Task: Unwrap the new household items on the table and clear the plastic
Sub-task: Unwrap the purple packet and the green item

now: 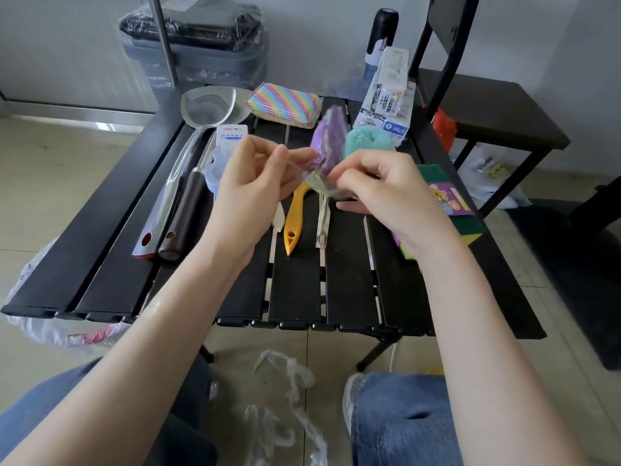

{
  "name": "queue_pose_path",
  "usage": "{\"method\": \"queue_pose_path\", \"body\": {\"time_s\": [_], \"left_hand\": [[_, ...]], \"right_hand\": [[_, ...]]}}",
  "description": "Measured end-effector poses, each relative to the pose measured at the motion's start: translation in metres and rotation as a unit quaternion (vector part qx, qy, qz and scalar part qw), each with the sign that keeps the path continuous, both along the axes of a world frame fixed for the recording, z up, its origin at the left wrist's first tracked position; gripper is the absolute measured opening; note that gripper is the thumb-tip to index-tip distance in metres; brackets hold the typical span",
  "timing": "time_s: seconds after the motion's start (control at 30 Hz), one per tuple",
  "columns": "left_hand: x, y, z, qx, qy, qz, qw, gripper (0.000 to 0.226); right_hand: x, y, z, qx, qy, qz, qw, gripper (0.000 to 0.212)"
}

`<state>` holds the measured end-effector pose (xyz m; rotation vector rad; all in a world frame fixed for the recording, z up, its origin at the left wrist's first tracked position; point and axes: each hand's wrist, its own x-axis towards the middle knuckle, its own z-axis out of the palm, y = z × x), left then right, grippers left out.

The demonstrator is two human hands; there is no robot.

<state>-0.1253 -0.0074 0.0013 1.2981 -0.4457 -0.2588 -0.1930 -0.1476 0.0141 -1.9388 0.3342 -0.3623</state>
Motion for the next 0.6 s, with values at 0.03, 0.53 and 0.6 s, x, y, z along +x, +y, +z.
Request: {"method": "queue_pose_path", "body": {"time_s": [0.03, 0.53, 0.6], "left_hand": [[-0.002, -0.001, 0.0, -0.001, -0.028, -0.007, 1.0, 0.018], [-0.012, 0.0, 0.002, 0.032, -0.157, 0.035, 0.986, 0.016], [-0.009, 0.001, 0.002, 0.027, -0.144, 0.037, 0.988, 0.017]], "right_hand": [[0.0, 0.002, 0.003, 0.039, 0.012, 0.0, 0.999, 0.016], [-0.001, -0.002, 0.005, 0.289, 0.073, 0.016, 0.954, 0.115], [-0.001, -0.006, 0.004, 0.285, 0.095, 0.037, 0.953, 0.127]]}}
